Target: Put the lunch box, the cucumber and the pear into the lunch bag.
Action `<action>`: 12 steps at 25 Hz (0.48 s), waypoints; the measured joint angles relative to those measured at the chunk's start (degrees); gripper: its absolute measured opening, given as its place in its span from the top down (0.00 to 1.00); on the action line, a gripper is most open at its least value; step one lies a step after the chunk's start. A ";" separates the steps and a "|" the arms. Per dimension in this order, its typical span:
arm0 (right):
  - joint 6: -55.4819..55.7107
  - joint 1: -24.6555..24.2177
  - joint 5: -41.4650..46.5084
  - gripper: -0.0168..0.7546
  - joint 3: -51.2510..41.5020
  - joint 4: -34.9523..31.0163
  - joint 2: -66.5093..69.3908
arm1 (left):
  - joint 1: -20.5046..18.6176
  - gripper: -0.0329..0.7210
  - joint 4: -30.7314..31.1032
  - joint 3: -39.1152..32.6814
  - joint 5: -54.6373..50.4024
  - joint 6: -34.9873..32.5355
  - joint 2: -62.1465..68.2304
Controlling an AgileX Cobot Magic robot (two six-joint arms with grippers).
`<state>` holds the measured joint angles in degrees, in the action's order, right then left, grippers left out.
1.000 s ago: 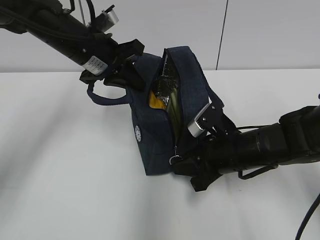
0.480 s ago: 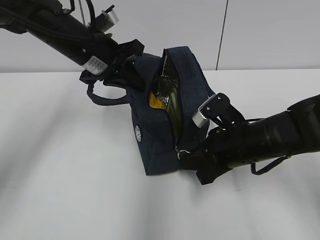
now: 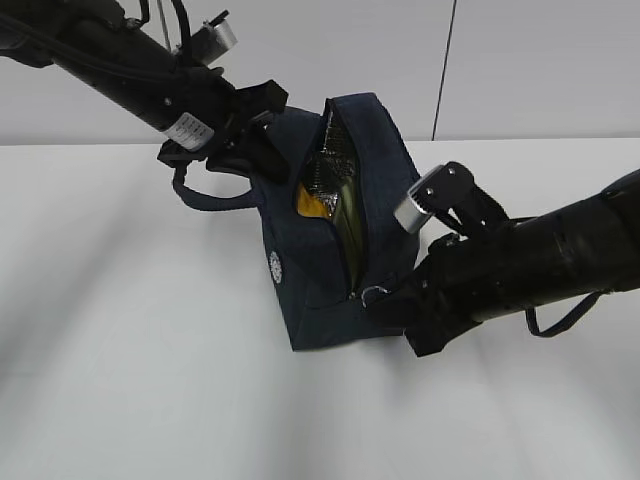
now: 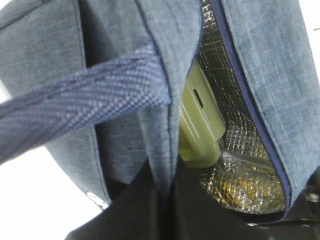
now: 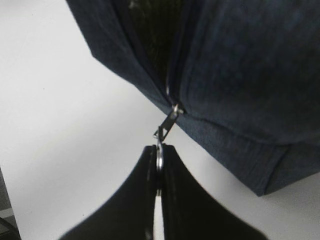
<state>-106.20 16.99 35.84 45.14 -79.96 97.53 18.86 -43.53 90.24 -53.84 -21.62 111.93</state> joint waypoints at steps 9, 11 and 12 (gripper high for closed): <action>2.76 0.00 0.89 1.00 3.89 1.27 -4.08 | 0.00 0.95 -5.17 0.00 1.53 -1.29 0.00; 3.61 0.00 1.18 1.00 4.74 2.09 -4.08 | 0.00 0.95 -6.60 0.00 2.23 -2.13 -0.17; 4.28 0.00 1.29 1.00 5.09 2.76 -4.08 | 0.00 0.95 -6.87 -0.05 2.51 -2.36 -0.36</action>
<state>-101.93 16.99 37.13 50.22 -77.20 93.44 18.86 -50.40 90.19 -51.34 -23.98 111.58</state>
